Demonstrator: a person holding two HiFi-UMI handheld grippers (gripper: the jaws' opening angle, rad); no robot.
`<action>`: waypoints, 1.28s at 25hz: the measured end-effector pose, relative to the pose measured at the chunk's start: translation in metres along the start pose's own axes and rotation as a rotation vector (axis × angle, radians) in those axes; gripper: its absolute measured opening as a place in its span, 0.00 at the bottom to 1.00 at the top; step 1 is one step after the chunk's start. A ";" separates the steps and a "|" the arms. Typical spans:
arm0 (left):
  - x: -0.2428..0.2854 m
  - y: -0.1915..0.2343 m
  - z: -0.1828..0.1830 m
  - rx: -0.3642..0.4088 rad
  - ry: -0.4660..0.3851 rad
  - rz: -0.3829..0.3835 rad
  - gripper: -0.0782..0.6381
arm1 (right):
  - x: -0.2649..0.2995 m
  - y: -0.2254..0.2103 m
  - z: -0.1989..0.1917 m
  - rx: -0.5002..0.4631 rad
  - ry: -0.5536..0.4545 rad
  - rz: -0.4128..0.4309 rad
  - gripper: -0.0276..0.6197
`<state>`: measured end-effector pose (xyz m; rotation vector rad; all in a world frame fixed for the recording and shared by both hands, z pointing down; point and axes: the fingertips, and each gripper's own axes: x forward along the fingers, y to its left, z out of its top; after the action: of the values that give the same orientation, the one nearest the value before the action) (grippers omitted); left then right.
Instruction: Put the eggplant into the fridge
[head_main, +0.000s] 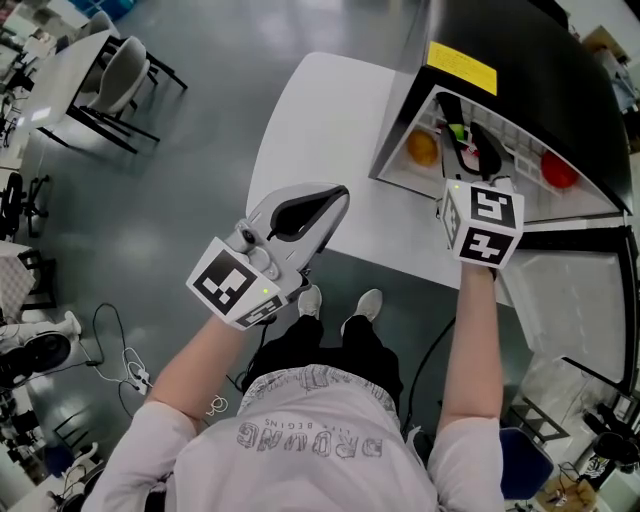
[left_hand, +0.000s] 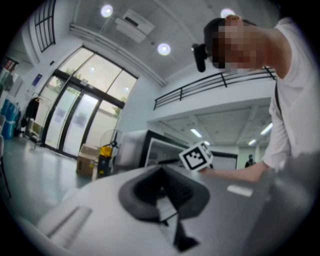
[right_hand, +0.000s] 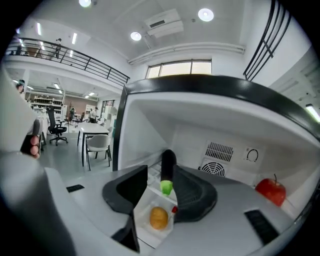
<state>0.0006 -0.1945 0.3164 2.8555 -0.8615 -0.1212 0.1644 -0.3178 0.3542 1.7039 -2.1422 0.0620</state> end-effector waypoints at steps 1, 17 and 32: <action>-0.001 -0.001 0.001 0.003 0.000 0.000 0.12 | -0.005 0.002 0.002 0.004 -0.008 0.004 0.28; -0.013 -0.024 0.013 0.042 0.012 -0.033 0.12 | -0.078 0.033 0.007 0.053 -0.067 0.040 0.16; -0.023 -0.040 0.017 0.065 0.018 -0.079 0.12 | -0.125 0.055 -0.011 0.097 -0.075 0.030 0.10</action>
<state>0.0010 -0.1511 0.2932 2.9475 -0.7630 -0.0780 0.1378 -0.1851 0.3341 1.7537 -2.2530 0.1142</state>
